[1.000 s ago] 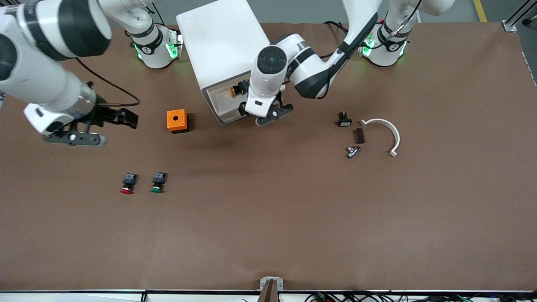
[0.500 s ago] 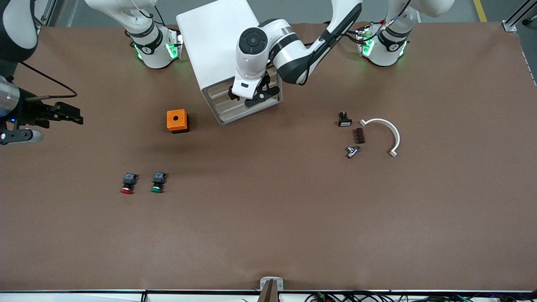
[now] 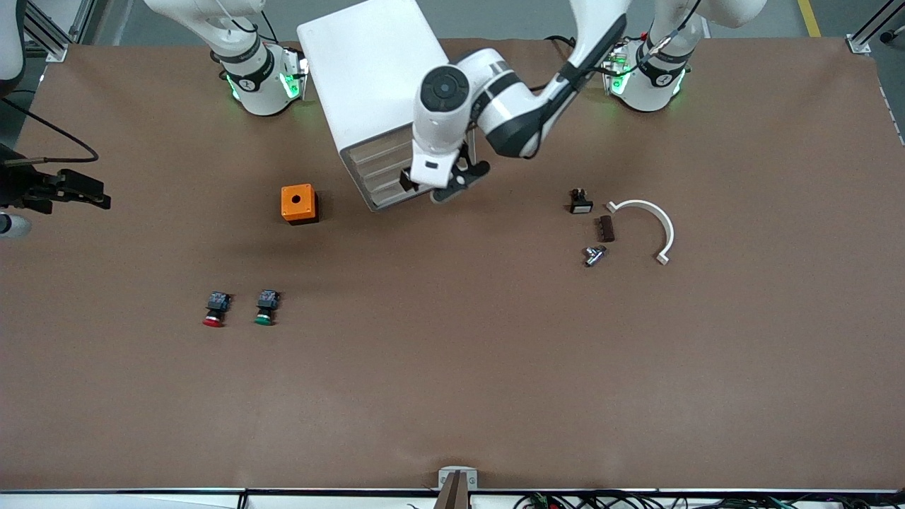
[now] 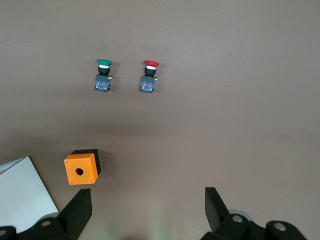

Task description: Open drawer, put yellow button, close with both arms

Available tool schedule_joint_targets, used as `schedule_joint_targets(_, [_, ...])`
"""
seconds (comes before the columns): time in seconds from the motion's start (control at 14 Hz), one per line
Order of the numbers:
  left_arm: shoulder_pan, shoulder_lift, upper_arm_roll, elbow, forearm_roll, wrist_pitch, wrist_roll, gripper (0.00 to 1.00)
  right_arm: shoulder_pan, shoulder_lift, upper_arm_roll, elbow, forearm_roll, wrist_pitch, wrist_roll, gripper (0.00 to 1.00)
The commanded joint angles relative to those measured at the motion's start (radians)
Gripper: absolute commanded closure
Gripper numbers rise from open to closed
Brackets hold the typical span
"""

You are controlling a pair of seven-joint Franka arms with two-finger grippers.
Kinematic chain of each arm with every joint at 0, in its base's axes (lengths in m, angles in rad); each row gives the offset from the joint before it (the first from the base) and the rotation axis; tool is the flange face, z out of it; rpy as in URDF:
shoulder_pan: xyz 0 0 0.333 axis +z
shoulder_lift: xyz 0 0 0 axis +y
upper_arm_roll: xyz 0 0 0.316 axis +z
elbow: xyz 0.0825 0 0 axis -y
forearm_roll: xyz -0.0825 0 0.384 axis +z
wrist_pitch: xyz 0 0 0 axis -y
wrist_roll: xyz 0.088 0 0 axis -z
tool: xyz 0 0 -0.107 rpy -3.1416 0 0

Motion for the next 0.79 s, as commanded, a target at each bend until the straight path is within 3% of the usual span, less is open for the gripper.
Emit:
schedule_joint_targets(0.0, [0.139, -0.062, -0.007, 0.052, 0.092, -0.112, 0.033, 0.0, -0.021, 0.015, 0.022, 0.039, -0.01, -0.018, 0.03, 0.0])
schedule_joint_targets(0.36, [0.449, -0.171, -0.007, 0.085, 0.104, -0.201, 0.377, 0.0, -0.028, 0.018, 0.021, 0.116, -0.006, -0.054, 0.029, 0.0])
schedule_joint_targets(0.71, [0.67, -0.277, -0.008, 0.085, 0.103, -0.336, 0.725, 0.0, 0.004, 0.003, 0.032, 0.125, 0.005, -0.075, 0.032, 0.0])
